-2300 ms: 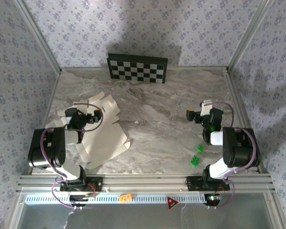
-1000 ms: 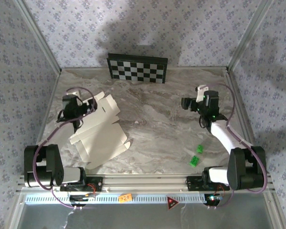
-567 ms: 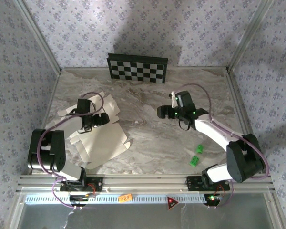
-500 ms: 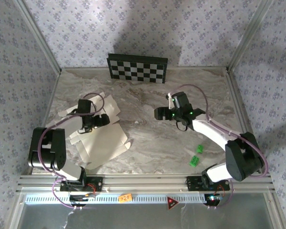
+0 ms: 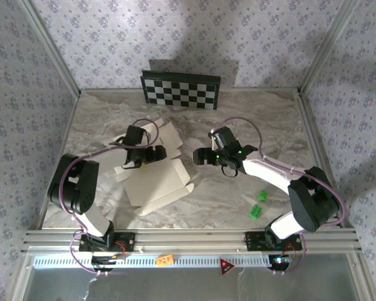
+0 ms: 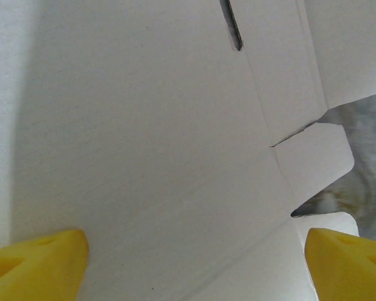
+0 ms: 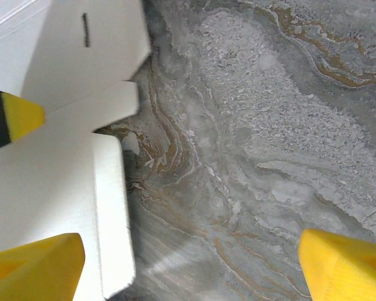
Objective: Fold the paper box
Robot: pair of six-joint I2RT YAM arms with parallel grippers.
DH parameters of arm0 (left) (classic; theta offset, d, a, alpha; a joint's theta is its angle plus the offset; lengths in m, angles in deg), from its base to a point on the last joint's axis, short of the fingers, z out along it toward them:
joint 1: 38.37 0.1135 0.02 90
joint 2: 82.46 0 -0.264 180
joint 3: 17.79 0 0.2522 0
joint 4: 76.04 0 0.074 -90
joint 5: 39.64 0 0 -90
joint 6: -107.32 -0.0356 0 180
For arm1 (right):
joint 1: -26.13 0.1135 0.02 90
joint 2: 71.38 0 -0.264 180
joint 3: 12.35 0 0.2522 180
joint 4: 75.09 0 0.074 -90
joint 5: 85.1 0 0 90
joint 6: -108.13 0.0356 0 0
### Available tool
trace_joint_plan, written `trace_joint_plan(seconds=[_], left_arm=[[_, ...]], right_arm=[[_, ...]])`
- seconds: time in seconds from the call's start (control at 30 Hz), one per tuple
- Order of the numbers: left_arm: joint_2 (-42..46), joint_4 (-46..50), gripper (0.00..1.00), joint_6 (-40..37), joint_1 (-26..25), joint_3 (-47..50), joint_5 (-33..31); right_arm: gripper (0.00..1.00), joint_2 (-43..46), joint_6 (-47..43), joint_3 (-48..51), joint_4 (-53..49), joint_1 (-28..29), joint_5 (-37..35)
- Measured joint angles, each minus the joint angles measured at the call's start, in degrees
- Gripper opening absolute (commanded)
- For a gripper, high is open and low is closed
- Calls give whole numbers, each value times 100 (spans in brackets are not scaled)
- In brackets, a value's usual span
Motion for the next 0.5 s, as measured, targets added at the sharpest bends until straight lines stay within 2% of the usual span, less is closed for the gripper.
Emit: trace_joint_plan(seconds=[0.3, 0.5], left_arm=[[-859, -243, 88, 551, -1202, -1093, 85], [-573, -63, 88, 518, -1397, -1255, -20]], right_arm=[[90, 50, 107, 22, -94, -24, 42], [89, 79, 210, 57, -42, -208, 468]])
